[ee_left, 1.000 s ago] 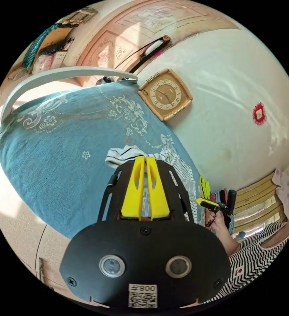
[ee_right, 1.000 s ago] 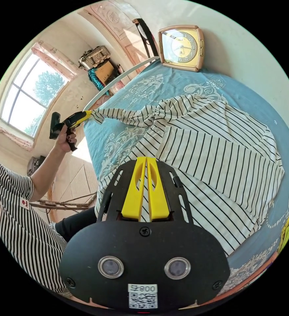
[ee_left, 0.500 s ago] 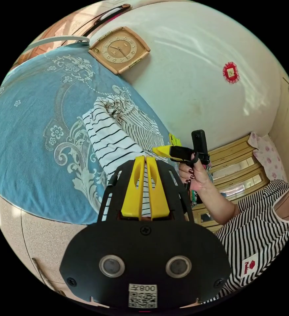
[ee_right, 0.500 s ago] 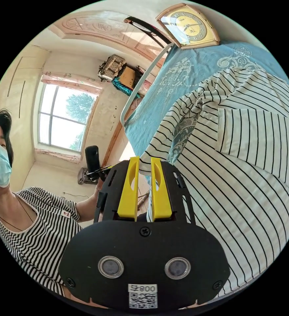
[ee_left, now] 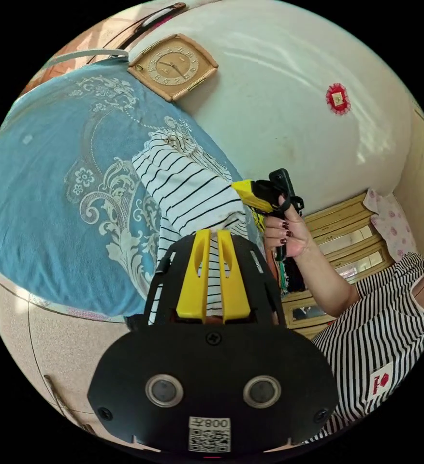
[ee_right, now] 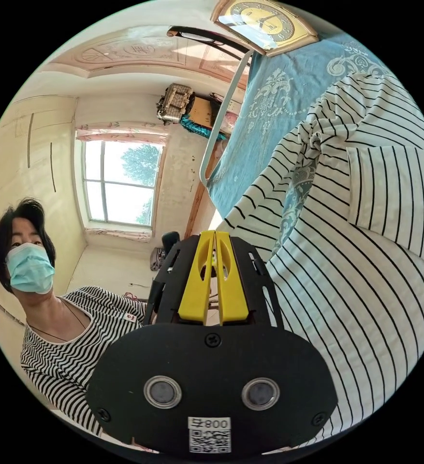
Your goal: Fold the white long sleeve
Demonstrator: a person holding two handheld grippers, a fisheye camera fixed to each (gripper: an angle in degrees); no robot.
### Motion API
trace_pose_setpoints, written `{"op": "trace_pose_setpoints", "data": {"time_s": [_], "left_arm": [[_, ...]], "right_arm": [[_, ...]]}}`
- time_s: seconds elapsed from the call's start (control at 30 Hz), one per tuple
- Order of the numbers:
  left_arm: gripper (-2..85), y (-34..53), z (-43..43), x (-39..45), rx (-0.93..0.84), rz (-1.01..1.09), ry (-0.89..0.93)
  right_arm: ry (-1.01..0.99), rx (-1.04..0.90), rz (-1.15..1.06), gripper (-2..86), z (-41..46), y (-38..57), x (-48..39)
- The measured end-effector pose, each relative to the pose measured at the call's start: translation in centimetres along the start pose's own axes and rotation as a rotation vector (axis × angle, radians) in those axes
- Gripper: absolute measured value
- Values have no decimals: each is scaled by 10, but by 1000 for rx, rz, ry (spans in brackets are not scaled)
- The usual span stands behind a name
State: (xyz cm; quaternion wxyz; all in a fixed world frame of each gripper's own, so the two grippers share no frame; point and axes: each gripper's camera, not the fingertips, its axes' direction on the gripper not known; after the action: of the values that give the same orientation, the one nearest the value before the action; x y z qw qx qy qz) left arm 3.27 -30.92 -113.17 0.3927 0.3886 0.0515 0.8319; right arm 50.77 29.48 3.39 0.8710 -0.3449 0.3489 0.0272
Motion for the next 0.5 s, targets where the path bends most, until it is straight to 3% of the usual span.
{"op": "trace_pose_setpoints", "data": {"time_s": [0.17,0.33,0.5], "left_arm": [[84,27,11,-49,33,-205,313],[98,60,42,-64,213,-404,698],[99,75,65,-43,273,-459,826]], "right_arm": [[-21,1,-41,2,-16,-14,-11],[-43,11,-40,2,-32,-22,-5],[-71,21,-43,1,-46,-22,1]]}}
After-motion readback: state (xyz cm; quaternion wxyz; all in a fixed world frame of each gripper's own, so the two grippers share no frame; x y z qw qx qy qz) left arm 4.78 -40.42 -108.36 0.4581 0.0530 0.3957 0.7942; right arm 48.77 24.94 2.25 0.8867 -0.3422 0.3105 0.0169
